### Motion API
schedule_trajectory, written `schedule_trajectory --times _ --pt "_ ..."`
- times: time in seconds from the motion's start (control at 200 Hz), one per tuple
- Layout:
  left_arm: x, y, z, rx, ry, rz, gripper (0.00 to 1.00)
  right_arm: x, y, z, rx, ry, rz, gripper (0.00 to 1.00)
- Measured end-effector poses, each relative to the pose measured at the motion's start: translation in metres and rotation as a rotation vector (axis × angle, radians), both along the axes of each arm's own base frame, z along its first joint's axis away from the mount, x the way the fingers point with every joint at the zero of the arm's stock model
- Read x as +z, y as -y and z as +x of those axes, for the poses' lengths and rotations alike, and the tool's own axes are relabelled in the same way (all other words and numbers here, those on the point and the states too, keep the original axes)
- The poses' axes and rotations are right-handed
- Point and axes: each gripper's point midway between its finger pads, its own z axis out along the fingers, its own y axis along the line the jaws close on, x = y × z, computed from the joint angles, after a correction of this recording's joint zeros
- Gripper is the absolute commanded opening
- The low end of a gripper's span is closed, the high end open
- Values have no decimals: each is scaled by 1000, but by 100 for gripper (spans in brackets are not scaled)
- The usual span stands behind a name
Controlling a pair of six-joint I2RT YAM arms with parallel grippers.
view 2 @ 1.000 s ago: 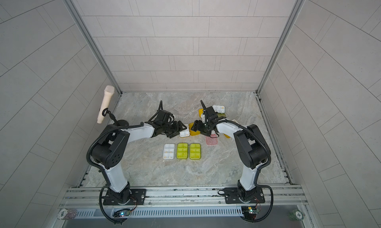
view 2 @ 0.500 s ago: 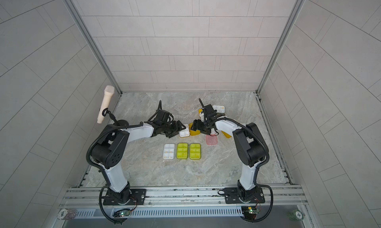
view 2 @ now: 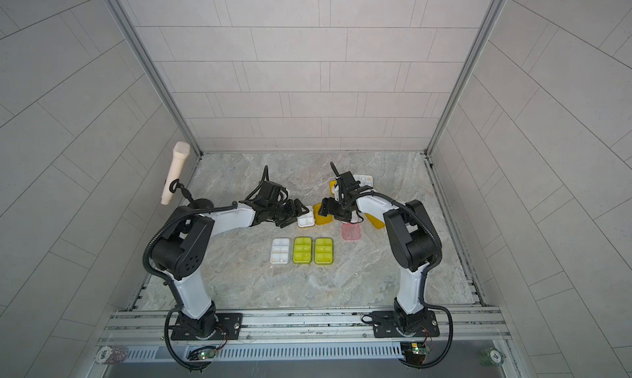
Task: Close pillboxes
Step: Close the lid on the pillbox.
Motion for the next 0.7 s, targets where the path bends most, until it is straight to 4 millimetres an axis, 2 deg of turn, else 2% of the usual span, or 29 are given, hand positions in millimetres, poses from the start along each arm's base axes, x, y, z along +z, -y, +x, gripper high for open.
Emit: schedule_trajectory --times 0.185,0.701 --pt "2 1 1 -3 4 -6 78 -3 -5 -1 17 -14 27 80" --pt "0 1 1 -2 1 -4 78 4 -11 0 32 -8 59 80"
